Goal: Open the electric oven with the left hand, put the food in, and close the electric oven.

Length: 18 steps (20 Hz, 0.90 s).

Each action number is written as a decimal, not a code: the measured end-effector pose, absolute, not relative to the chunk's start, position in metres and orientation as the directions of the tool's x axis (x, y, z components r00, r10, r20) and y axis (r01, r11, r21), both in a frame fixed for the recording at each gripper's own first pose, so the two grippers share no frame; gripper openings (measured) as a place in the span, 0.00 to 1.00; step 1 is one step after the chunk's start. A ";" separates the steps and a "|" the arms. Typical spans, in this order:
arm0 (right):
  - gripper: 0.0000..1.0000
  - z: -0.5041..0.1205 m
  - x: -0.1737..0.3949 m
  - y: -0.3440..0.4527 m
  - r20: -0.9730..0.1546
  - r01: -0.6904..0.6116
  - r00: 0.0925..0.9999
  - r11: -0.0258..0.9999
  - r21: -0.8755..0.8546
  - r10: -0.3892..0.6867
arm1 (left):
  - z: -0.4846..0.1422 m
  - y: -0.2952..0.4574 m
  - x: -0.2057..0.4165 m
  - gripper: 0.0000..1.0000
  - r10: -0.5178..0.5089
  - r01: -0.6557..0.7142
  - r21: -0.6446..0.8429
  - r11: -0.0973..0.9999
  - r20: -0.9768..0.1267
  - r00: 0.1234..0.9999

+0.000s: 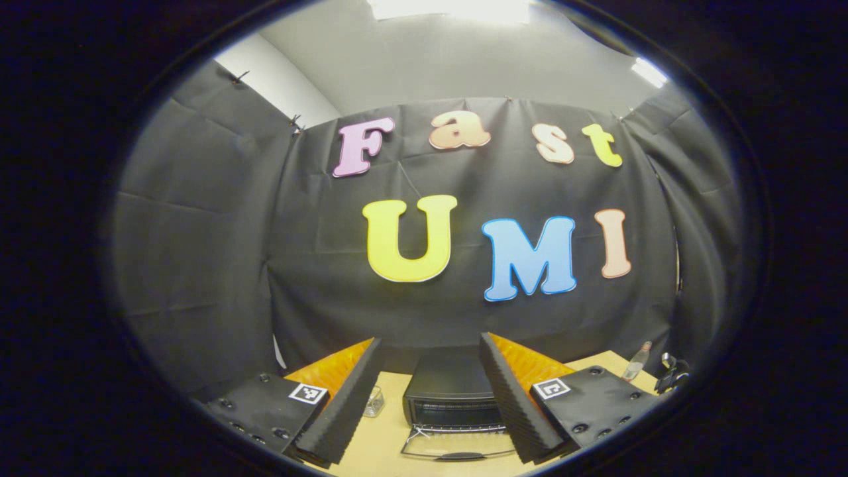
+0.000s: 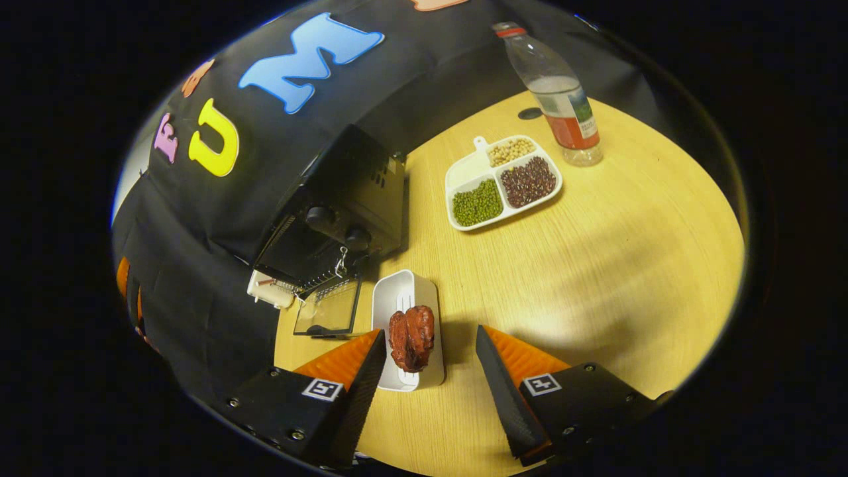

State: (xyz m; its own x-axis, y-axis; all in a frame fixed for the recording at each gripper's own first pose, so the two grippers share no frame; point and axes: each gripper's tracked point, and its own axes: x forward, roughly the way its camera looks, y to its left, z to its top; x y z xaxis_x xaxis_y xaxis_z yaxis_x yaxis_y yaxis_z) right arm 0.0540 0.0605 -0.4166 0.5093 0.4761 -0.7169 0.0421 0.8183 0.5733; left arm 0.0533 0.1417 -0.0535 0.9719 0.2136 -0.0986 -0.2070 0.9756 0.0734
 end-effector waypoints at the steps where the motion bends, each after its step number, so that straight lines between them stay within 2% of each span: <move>1: 0.83 -0.421 0.054 0.063 -0.717 0.044 0.496 0.810 0.585 0.490 | -0.052 0.143 0.052 0.93 0.224 -0.216 0.078 0.973 -0.098 0.970; 2: 0.84 -0.427 0.056 0.065 -0.713 0.043 0.495 0.806 0.590 0.496 | -0.051 0.145 0.050 0.92 0.233 -0.225 0.084 0.971 -0.098 0.968; 3: 0.75 -0.431 0.056 0.069 -0.716 0.054 0.487 0.801 0.596 0.500 | -0.050 0.146 0.048 0.91 0.242 -0.233 0.093 0.968 -0.097 0.965; 4: 0.67 -0.429 0.055 0.073 -0.711 0.063 0.471 0.784 0.617 0.522 | -0.048 0.147 0.047 0.94 0.251 -0.242 0.098 0.965 -0.096 0.963; 6: 0.65 -0.434 0.054 0.079 -0.718 0.072 0.453 0.781 0.620 0.528 | -0.047 0.146 0.046 1.00 0.262 -0.254 0.095 0.963 -0.086 0.961; 7: 0.49 -0.435 0.058 0.084 -0.703 0.072 0.463 0.767 0.637 0.540 | -0.046 0.146 0.045 1.00 0.266 -0.258 0.094 0.961 -0.079 0.961; 8: 0.21 -0.433 0.057 0.090 -0.691 0.082 0.451 0.745 0.662 0.564 | -0.049 0.146 0.044 1.00 0.266 -0.258 0.092 0.962 -0.083 0.960; 9: 0.31 -0.442 0.053 0.092 -0.705 0.096 0.434 0.750 0.655 0.561 | -0.052 0.143 0.044 0.91 0.258 -0.250 0.087 0.964 -0.094 0.962; 10: 0.31 -0.431 0.058 0.088 -0.699 0.127 0.450 0.735 0.666 0.555 | -0.054 0.141 0.044 0.97 0.243 -0.235 0.086 0.968 -0.099 0.965; 11: 0.13 -0.427 0.057 0.092 -0.682 0.132 0.453 0.713 0.688 0.574 | -0.053 0.140 0.045 0.98 0.232 -0.223 0.093 0.970 -0.096 0.968; 12: 0.13 -0.423 0.055 0.091 -0.685 0.140 0.462 0.716 0.684 0.564 | -0.052 0.142 0.048 0.99 0.223 -0.213 0.101 0.972 -0.094 0.970; 13: 0.07 -0.420 0.057 0.092 -0.686 0.132 0.474 0.725 0.676 0.552 | -0.051 0.141 0.050 1.00 0.207 -0.197 0.103 0.975 -0.098 0.973; 18: 0.06 -0.377 0.061 0.107 -0.638 0.111 0.538 0.704 0.702 0.551 | -0.047 0.140 0.054 1.00 0.123 -0.117 0.067 0.991 -0.090 0.988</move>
